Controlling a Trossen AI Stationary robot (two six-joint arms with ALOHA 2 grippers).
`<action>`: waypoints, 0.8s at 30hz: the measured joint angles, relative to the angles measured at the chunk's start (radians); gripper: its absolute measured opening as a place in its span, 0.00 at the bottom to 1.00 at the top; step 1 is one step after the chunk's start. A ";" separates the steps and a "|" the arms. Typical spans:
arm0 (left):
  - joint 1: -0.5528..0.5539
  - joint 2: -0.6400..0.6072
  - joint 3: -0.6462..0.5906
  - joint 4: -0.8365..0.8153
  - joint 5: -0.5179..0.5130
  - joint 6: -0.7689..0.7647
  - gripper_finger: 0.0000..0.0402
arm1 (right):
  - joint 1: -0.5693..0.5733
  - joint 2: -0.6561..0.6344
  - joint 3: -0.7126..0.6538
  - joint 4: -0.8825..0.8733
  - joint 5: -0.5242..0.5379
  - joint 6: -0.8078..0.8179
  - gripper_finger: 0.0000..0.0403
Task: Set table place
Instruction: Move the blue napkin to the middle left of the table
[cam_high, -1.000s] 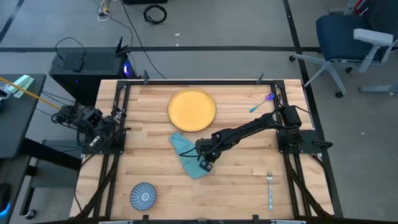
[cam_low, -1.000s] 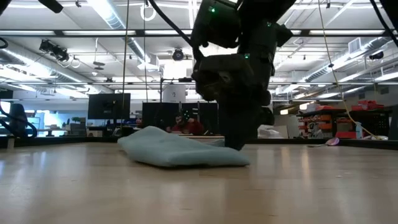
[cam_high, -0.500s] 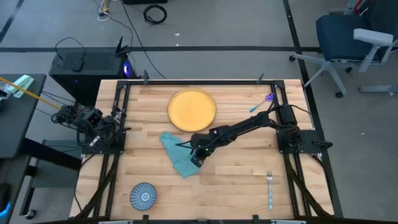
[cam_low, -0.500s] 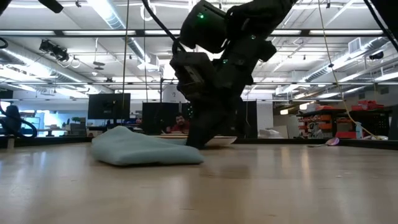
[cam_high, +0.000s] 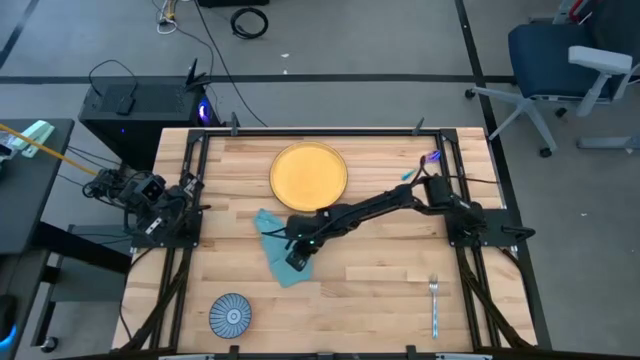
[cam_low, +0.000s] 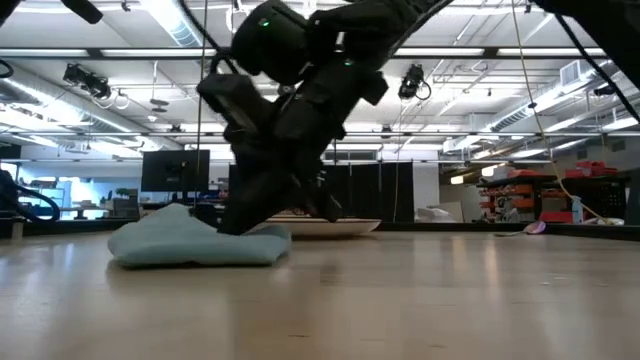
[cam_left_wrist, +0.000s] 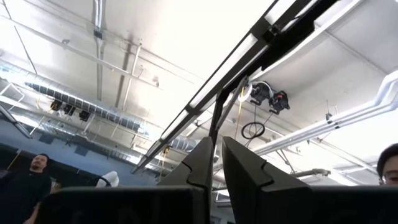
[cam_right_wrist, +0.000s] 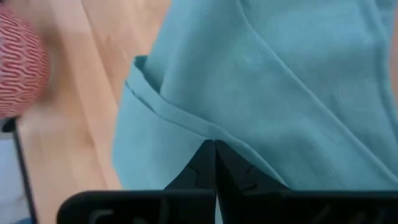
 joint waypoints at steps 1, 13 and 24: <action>0.000 0.000 0.000 0.000 0.000 -0.001 0.10 | 0.000 0.012 0.023 -0.021 0.000 -0.007 0.01; 0.000 0.000 0.000 -0.001 0.000 -0.006 0.10 | -0.016 0.145 0.269 -0.110 -0.010 -0.040 0.01; 0.000 0.000 0.000 -0.001 0.000 -0.007 0.11 | -0.027 0.239 0.451 -0.115 -0.036 -0.030 0.01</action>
